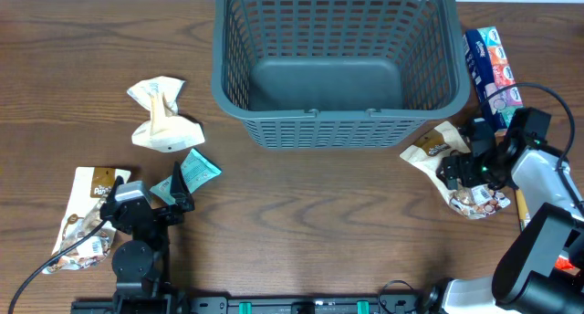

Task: Pack container
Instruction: 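Lower the right gripper and grasp the Pantree pouch, lift it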

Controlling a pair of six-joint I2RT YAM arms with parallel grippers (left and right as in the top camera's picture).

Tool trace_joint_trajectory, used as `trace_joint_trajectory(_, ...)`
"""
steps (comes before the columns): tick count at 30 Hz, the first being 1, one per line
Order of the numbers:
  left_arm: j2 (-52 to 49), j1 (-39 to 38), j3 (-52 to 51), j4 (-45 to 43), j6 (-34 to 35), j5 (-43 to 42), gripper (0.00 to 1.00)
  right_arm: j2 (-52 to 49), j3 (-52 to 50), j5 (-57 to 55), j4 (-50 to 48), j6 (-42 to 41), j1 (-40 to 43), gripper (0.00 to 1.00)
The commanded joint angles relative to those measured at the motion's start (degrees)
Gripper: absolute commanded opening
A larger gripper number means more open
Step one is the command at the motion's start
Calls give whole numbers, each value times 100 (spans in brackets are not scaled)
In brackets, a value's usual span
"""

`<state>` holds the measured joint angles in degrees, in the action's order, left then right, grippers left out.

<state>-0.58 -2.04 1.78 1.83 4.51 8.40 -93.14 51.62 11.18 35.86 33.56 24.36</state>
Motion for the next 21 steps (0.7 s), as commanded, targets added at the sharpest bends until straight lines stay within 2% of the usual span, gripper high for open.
trace_joint_trajectory(1, 35, -24, -155, 127, 52, 175, 99, -55, -107, 116, -72, -68, -57, 99)
trace_joint_trajectory(6, 35, -24, -155, 127, 52, 175, 99, -175, -107, 105, -94, -26, -50, 99)
trace_joint_trajectory(13, 35, -24, -155, 127, 52, 175, 99, -608, -109, 111, -179, -509, -44, 99)
trace_joint_trajectory(21, 35, -24, -155, 127, 52, 175, 99, -684, -109, 234, -229, -612, -37, 99)
